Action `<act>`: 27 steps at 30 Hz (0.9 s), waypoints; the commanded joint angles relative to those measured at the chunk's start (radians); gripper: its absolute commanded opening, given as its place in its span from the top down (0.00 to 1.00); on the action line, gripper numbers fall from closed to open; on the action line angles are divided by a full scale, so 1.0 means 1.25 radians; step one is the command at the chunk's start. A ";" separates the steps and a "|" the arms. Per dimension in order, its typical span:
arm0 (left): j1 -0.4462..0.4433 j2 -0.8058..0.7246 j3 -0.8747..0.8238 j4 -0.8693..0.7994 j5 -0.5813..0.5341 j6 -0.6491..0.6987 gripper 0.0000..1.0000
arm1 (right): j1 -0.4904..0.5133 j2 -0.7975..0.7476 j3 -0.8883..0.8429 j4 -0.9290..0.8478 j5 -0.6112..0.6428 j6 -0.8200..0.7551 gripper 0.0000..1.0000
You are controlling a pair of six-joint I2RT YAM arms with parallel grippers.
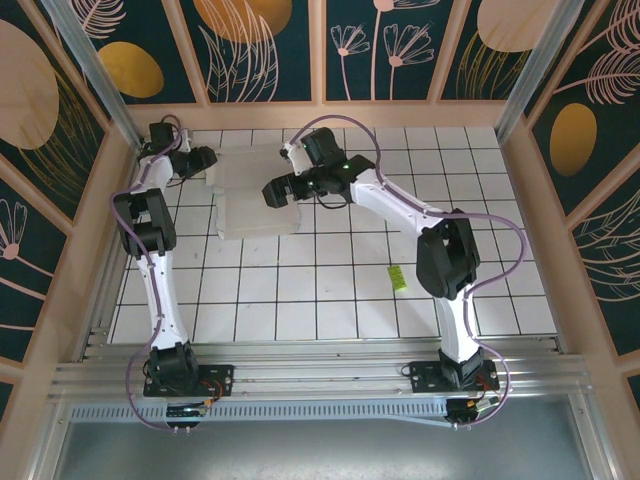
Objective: Fold the paper box
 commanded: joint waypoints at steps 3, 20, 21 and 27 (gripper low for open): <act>-0.004 0.017 -0.021 -0.006 0.120 0.004 0.64 | -0.039 0.007 0.019 0.030 0.021 0.068 0.01; -0.097 -0.287 -0.429 0.313 0.282 -0.015 1.00 | -0.250 -0.262 -0.340 0.297 0.072 0.176 0.01; -0.109 -0.321 -0.469 0.350 0.291 -0.028 1.00 | -0.269 -0.275 -0.361 0.306 0.068 0.175 0.01; -0.184 -0.462 -0.641 0.477 0.289 -0.053 1.00 | -0.358 -0.337 -0.488 0.339 -0.002 0.154 0.01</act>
